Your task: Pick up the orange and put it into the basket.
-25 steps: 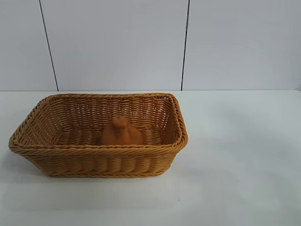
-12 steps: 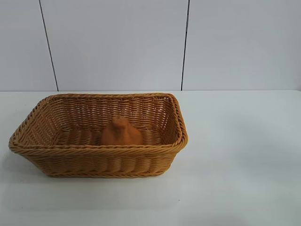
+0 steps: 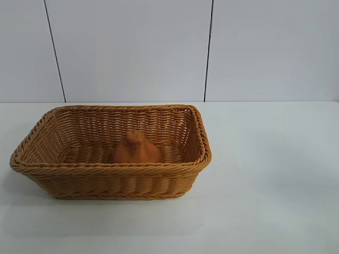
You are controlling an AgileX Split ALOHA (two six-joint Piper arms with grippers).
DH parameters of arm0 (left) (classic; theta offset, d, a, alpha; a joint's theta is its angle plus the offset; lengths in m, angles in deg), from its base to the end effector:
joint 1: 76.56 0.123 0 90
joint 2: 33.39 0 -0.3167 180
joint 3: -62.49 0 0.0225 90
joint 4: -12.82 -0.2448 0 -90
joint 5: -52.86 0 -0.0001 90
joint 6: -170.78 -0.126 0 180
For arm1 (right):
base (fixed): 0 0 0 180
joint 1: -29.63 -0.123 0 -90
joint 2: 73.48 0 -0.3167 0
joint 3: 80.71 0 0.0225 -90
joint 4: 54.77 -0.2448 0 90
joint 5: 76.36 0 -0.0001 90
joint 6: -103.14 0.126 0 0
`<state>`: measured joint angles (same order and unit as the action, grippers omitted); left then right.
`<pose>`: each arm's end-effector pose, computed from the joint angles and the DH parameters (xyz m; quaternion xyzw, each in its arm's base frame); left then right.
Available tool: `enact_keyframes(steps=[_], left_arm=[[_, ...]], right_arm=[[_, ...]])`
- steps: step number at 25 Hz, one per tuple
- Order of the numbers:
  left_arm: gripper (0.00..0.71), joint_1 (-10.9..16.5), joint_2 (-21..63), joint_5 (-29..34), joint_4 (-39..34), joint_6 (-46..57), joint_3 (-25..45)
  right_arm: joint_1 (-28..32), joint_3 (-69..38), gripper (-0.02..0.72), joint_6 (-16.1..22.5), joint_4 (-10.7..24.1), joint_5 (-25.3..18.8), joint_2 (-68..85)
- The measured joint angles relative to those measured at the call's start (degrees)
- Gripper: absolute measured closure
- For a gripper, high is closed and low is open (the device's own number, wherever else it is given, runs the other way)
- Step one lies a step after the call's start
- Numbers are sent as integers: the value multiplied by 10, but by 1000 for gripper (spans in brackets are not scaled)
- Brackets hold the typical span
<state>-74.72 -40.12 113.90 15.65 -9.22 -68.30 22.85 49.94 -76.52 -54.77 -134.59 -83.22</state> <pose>-0.0120 -0.0058 0.2587 -0.0126 0.8522 -0.0163 0.5228 -0.0017 -0.0002 0.2637 -0.0480 0.8527 0.0323 0.5191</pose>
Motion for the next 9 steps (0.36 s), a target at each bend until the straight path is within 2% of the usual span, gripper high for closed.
enact_keyframes(steps=[9], left_arm=[[71,0,0,1,0,0,0]], right_arm=[[0,-2,10,0,0,-3,31]])
